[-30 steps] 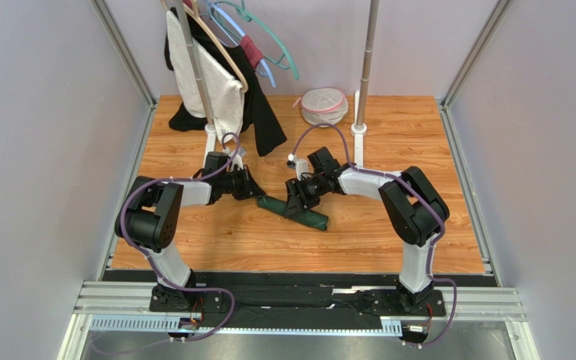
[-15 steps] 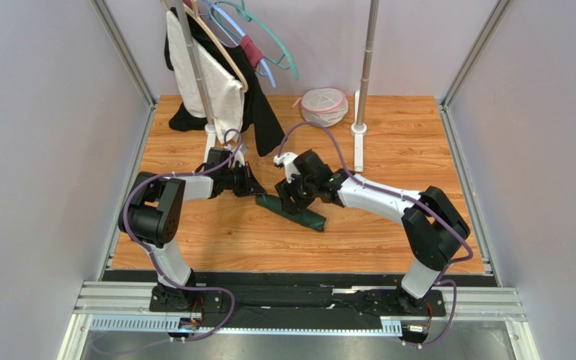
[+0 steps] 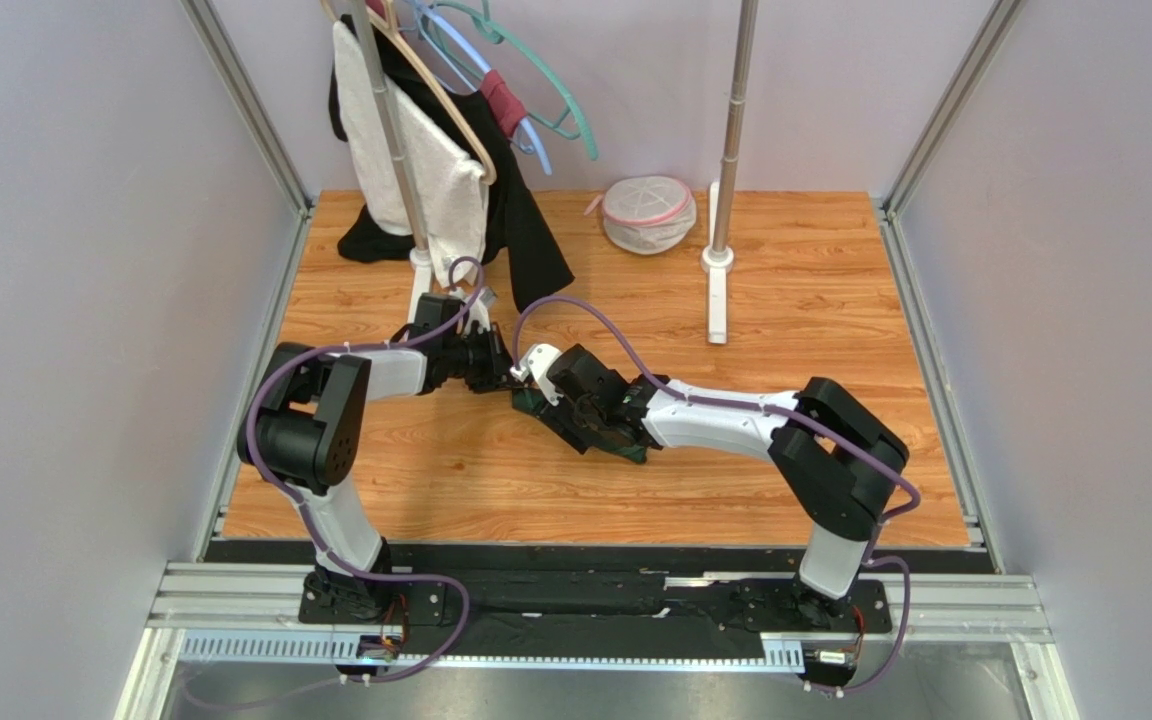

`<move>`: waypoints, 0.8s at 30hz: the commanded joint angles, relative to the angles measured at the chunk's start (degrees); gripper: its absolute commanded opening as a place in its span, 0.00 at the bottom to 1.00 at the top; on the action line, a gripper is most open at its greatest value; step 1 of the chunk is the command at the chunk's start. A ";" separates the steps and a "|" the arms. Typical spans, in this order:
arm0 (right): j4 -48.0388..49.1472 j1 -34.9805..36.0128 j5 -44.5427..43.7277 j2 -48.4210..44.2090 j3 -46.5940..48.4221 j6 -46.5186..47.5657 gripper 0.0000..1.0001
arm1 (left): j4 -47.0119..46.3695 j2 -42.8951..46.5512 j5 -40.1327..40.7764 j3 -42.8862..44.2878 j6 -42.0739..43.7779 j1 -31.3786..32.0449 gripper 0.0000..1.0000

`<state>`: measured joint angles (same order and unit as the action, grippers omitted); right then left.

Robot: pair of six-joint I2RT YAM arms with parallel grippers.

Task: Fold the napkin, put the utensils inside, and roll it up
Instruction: Roll the napkin with the utensil

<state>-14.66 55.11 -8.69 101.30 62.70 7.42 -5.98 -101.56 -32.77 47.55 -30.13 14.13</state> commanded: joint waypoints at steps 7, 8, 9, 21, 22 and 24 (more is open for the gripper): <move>1.13 0.35 0.34 2.94 -0.12 1.81 0.51 | 1.06 -0.84 0.26 2.46 1.39 -0.16 0.00; 0.68 0.35 0.43 3.99 0.32 1.81 0.51 | 1.06 -0.75 0.17 2.46 1.39 -0.16 0.00; 0.42 0.17 0.51 4.43 0.58 1.55 0.51 | 0.88 -0.75 -0.01 2.55 1.30 -0.16 0.00; -3.53 -7.99 15.71 6.90 0.67 -5.22 0.32 | -1.58 2.59 -0.10 1.76 -0.10 -0.16 0.41; -4.32 -8.52 16.42 7.51 0.76 -5.66 0.31 | -1.67 3.20 0.95 1.67 -0.45 -0.16 0.47; -4.85 -10.10 17.56 7.86 0.59 -7.06 0.29 | -1.23 5.22 2.79 1.58 -0.98 -0.16 0.59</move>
<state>-14.28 48.03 4.14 105.75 63.75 3.86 -5.80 -101.47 -32.16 48.42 -30.57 14.11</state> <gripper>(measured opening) 0.307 0.490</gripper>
